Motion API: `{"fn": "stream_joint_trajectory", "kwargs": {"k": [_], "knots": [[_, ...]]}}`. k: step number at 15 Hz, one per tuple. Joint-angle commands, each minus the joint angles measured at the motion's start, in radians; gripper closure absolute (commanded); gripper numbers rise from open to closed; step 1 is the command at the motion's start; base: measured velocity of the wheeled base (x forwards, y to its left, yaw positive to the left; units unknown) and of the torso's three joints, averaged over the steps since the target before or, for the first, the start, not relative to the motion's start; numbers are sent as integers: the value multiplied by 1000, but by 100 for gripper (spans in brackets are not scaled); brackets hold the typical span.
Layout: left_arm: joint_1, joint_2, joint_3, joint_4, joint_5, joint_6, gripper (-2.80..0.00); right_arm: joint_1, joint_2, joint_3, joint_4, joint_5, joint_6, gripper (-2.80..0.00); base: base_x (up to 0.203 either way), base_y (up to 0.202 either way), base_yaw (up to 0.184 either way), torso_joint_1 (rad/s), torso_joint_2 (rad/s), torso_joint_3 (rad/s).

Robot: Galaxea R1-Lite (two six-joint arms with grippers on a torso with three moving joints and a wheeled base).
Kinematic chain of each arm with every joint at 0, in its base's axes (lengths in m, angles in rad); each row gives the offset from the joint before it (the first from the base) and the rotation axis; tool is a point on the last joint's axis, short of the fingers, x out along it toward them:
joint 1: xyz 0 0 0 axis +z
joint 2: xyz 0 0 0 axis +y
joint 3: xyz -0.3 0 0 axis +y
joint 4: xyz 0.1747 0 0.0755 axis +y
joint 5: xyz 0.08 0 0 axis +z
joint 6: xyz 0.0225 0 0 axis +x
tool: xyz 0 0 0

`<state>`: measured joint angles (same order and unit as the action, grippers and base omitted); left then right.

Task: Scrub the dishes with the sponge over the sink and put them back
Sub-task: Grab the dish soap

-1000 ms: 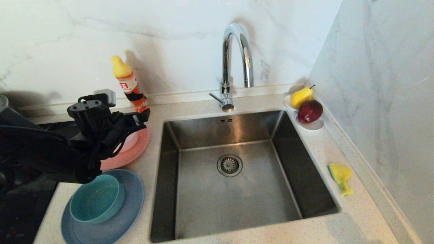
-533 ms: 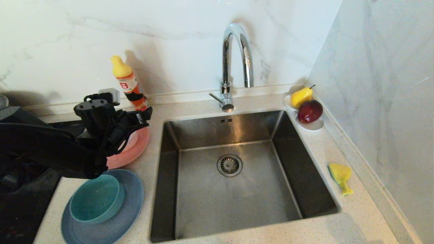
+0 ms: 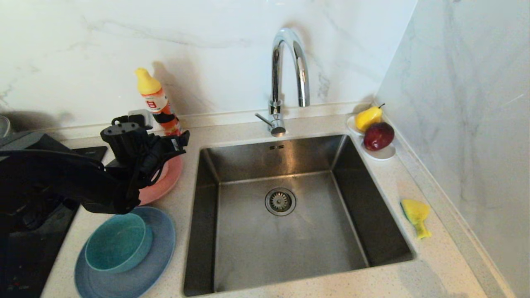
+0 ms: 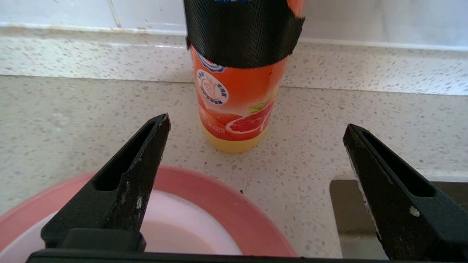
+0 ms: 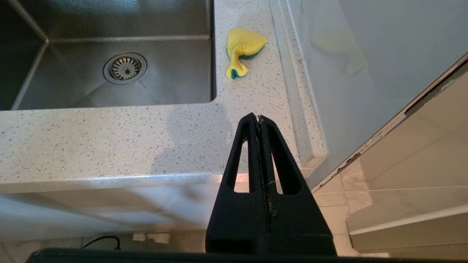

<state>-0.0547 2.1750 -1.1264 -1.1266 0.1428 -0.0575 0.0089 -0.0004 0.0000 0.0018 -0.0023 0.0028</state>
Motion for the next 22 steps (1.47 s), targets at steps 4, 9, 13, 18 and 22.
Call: {"fn": "stream_joint_trajectory", "kwargs": {"k": [4, 9, 13, 18, 22], "knots": [[-1, 40, -75, -4, 1, 5, -280, 0, -1, 0, 0, -1, 0, 0, 0, 0, 0, 0, 0, 0], [-1, 71, -99, -5, 1, 8, -280, 0, -1, 0, 0, -1, 0, 0, 0, 0, 0, 0, 0, 0], [-1, 74, -126, -4, 1, 8, -280, 0, -1, 0, 0, -1, 0, 0, 0, 0, 0, 0, 0, 0], [-1, 85, -158, -1, 1, 8, -280, 0, -1, 0, 0, -1, 0, 0, 0, 0, 0, 0, 0, 0], [-1, 93, -191, 7, 1, 10, -280, 0, -1, 0, 0, 1, 0, 0, 0, 0, 0, 0, 0, 0]]}}
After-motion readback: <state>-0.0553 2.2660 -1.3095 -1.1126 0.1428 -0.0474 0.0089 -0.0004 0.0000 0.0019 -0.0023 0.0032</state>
